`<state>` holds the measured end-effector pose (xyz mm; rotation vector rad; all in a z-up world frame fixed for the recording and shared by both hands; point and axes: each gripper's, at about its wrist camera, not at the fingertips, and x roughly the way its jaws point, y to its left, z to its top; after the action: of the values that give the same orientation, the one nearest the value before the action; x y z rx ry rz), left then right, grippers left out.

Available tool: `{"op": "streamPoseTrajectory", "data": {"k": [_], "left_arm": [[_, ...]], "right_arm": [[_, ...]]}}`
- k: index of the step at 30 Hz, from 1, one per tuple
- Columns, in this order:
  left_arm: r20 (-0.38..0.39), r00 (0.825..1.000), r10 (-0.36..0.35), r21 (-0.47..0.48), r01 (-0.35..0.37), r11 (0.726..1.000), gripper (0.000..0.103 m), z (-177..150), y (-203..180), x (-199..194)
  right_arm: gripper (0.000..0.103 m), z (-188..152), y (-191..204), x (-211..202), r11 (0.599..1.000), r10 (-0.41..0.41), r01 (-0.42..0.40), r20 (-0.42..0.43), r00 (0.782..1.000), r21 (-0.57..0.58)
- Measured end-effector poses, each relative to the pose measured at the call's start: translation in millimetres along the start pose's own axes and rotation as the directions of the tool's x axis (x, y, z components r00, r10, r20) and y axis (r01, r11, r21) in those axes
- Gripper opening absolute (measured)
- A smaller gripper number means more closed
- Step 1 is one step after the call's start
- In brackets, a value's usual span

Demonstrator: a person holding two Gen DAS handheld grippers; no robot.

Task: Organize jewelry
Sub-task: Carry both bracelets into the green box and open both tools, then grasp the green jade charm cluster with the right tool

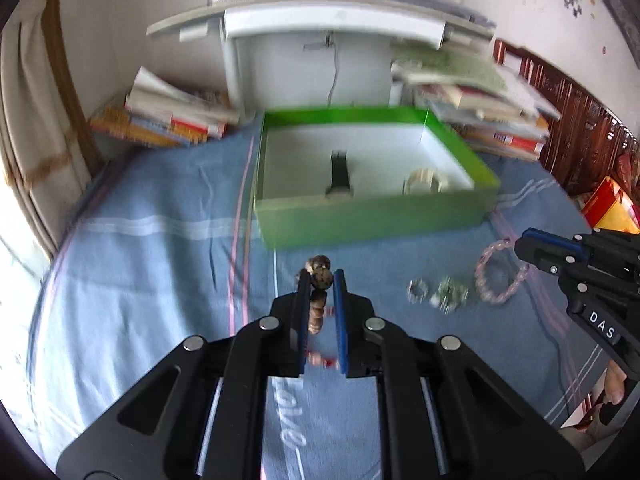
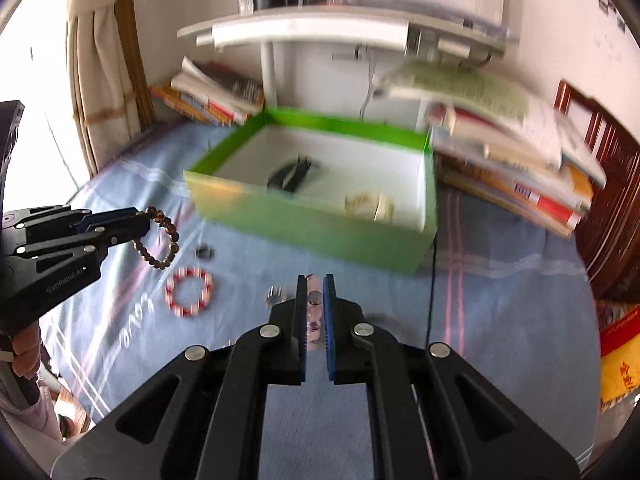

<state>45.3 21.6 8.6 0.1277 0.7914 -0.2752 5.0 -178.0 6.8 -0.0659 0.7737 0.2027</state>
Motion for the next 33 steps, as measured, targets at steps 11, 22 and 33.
{"op": "streamPoseTrajectory", "data": {"k": [11,22,33], "left_arm": [[0.059,0.998,-0.008,-0.039,0.010,0.999,0.012,96,15,37],[-0.057,0.998,0.023,-0.084,-0.028,0.996,0.013,98,22,111],[-0.005,0.988,0.152,-0.102,-0.152,0.983,0.067,45,38,48]], "right_arm": [[0.008,84,-10,28,1.000,0.017,-0.016,0.096,0.995,-0.011],[0.009,91,-1,110,1.000,-0.009,0.009,-0.032,0.999,0.015],[0.030,31,-26,62,0.996,-0.032,0.037,-0.066,0.997,0.076]]}}
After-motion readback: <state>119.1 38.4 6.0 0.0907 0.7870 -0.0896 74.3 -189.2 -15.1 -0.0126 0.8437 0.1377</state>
